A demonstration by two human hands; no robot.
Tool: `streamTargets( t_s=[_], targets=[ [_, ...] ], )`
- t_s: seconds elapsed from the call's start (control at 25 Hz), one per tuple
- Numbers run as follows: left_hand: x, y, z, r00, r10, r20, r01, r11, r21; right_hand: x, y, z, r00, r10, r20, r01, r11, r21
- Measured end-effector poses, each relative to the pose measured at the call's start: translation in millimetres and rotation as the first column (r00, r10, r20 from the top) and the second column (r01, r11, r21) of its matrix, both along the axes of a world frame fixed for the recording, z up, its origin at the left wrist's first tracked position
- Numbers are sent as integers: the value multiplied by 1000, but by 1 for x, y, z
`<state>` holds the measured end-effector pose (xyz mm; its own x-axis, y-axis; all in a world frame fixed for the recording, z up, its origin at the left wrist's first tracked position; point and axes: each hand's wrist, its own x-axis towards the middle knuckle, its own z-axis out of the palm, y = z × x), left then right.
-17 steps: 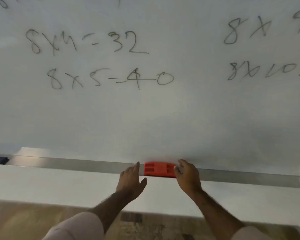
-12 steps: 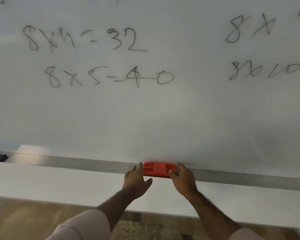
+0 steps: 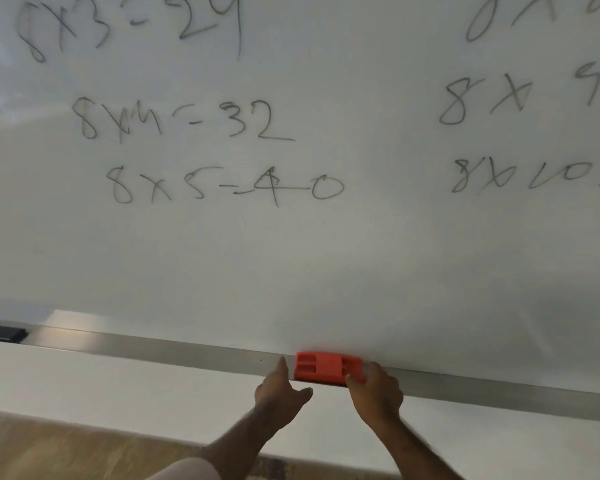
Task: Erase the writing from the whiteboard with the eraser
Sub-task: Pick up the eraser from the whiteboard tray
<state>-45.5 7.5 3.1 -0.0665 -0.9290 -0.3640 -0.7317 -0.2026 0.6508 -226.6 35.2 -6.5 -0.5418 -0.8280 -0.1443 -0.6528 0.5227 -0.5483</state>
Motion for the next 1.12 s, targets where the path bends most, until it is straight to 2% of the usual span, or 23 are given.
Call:
streamTargets(
  t_s=[0.12, 0.24, 0.4, 0.56, 0.72, 0.92, 1.04, 1.12],
  targets=[
    [-8, 7, -1, 989, 59, -136, -61, 998, -17, 10, 4, -3, 963, 70, 261, -16, 979, -205],
    [-7, 6, 6, 963, 150, -224, -170, 983, -73, 15, 6, 7, 929, 140, 341, 4, 921, -390],
    [0, 0, 27, 922, 195, -335, -254, 957, -142, 24, 6, 31, 938, 252, 239, -82, 831, -551],
    [11, -12, 62, 890, 243, -386, -345, 912, -222, 35, -3, 77, 937, 345, 61, -200, 669, -715],
    [21, -16, 116, 848, 204, -490, -390, 865, -315, 44, -15, 131, 935, 346, -82, -266, 527, -807],
    [34, -18, 187, 839, 155, -521, -470, 688, -552, 46, -32, 184, 914, 363, -182, -306, 321, -896],
    [45, -24, 232, 873, 73, -482, -426, 595, -682, 41, -44, 222, 886, 385, -258, -354, 203, -913],
    [54, -27, 262, 914, 31, -403, -358, 526, -771, 38, -49, 251, 865, 392, -313, -392, 138, -910]
  ],
)
